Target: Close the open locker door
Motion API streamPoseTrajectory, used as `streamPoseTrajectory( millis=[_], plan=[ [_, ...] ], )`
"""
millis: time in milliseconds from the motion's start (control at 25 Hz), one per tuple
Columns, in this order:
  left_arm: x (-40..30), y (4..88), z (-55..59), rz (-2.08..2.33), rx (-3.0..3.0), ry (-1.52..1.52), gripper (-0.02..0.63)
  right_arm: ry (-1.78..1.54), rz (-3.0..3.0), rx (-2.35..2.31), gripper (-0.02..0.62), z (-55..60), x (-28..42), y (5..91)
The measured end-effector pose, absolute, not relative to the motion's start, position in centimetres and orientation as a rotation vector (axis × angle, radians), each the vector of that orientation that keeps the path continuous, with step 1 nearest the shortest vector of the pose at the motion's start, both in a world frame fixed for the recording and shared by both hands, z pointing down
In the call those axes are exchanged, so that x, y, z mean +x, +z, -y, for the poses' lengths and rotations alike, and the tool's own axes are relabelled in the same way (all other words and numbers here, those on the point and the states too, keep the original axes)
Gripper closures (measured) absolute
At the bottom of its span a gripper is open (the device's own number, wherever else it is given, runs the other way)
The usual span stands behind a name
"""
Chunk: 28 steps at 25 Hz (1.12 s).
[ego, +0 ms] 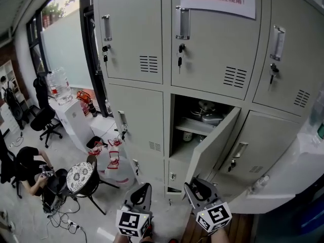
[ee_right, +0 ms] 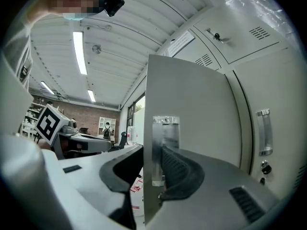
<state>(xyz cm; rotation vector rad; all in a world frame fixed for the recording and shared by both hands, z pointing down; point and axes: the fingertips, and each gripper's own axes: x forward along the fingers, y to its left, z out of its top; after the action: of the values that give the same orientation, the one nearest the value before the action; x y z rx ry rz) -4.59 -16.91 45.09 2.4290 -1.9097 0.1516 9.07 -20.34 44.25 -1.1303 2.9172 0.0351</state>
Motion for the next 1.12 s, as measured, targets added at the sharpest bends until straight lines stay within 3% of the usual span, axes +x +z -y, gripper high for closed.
streamPoseTrajectory(
  millis=[1120],
  plan=[
    [-13.6, 45.5, 30.4, 1.748, 2.512, 0.147, 0.584, 0.04, -2.852, -1.343, 0.489, 30.4, 0.9, 44.2]
  ],
)
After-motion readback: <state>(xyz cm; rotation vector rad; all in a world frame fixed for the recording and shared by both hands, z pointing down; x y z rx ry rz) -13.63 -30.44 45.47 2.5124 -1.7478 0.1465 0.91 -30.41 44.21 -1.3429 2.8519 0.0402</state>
